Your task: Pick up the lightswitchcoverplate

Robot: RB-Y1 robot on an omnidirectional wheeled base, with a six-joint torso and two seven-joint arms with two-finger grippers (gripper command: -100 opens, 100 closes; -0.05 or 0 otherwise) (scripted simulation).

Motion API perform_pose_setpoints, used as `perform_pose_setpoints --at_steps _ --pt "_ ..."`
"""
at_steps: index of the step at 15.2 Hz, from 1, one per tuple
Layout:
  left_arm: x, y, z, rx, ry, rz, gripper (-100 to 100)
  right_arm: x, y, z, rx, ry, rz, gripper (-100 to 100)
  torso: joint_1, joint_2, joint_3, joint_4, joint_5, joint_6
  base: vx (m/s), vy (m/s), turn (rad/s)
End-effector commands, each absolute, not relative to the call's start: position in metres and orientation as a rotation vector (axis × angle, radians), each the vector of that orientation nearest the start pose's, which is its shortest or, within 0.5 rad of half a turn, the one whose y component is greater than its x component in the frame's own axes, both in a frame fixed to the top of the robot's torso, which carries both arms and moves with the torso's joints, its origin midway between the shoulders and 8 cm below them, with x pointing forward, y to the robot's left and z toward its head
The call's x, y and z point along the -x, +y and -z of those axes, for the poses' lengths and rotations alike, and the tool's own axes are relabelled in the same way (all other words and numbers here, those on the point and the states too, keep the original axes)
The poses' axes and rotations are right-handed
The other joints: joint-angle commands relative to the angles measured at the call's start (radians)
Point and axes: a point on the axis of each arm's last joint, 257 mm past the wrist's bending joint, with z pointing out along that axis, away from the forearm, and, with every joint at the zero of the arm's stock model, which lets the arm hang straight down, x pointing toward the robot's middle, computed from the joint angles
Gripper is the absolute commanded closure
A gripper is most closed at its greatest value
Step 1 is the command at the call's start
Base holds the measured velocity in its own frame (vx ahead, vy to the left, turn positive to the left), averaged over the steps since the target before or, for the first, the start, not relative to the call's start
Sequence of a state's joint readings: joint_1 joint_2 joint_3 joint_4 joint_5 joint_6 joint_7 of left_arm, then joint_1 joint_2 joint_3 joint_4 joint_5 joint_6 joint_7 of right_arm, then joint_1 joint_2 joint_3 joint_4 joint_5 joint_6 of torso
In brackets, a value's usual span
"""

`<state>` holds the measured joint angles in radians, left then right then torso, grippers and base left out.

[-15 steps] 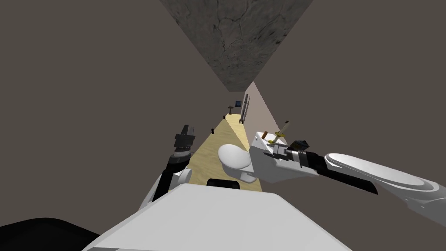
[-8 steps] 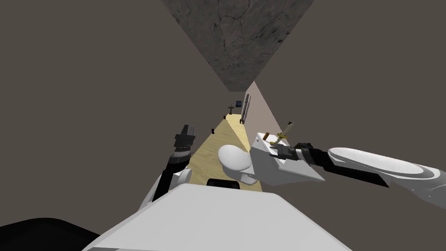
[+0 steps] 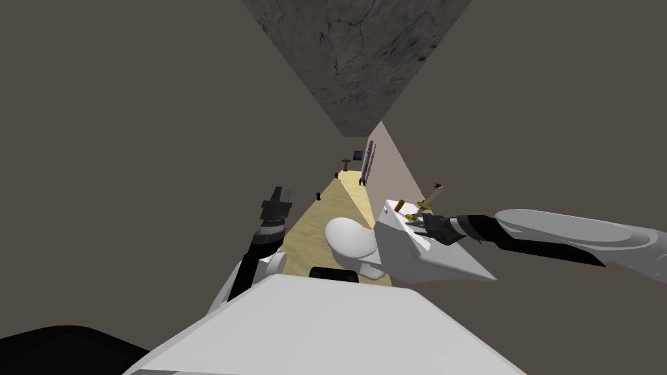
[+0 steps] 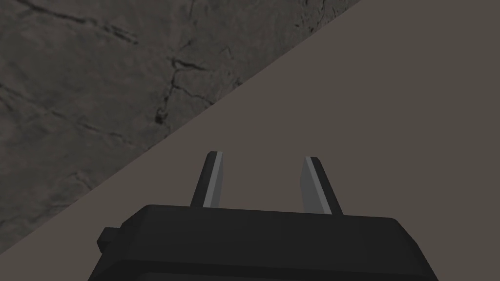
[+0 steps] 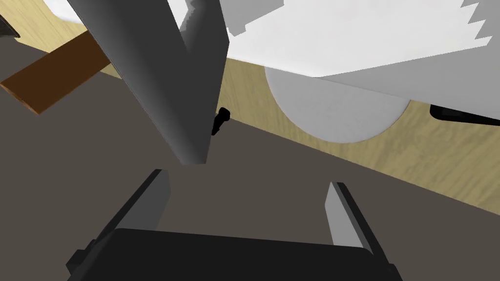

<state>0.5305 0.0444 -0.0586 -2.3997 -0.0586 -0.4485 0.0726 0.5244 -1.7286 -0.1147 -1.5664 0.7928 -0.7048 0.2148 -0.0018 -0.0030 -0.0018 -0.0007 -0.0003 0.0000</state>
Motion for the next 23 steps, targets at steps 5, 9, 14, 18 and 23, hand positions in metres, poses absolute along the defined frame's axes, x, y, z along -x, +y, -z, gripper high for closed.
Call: perform_pose_setpoints --at_steps 5,9,14,18,23 --pt "-0.329 0.248 -0.056 0.595 0.638 1.391 0 -0.380 -0.523 0.163 1.579 2.013 0.253 -100 0.001 0.001 0.000 0.000 0.000 0.000 0.036 -0.023 0.010" --pt "-0.329 0.248 -0.056 0.595 0.638 1.391 0 -0.379 -0.523 0.166 1.568 2.028 0.258 -100 0.000 0.005 0.003 0.001 0.000 0.000 -0.026 -0.021 0.080" --pt "-0.329 0.248 -0.056 0.595 0.638 1.391 0 -0.381 -0.521 0.171 1.522 2.052 0.251 -100 0.000 0.007 0.004 0.002 0.000 0.000 -0.040 -0.026 0.085" --pt "-0.329 0.248 -0.056 0.595 0.638 1.391 0 -0.383 -0.521 0.174 1.499 2.070 0.260 -100 0.000 0.007 0.004 0.002 0.000 0.000 -0.036 -0.026 0.085" --pt "-0.329 0.248 -0.056 0.595 0.638 1.391 0 -0.385 -0.526 0.179 1.492 2.090 0.292 -100 0.000 0.007 0.004 0.002 0.000 0.000 -0.040 -0.023 0.078"
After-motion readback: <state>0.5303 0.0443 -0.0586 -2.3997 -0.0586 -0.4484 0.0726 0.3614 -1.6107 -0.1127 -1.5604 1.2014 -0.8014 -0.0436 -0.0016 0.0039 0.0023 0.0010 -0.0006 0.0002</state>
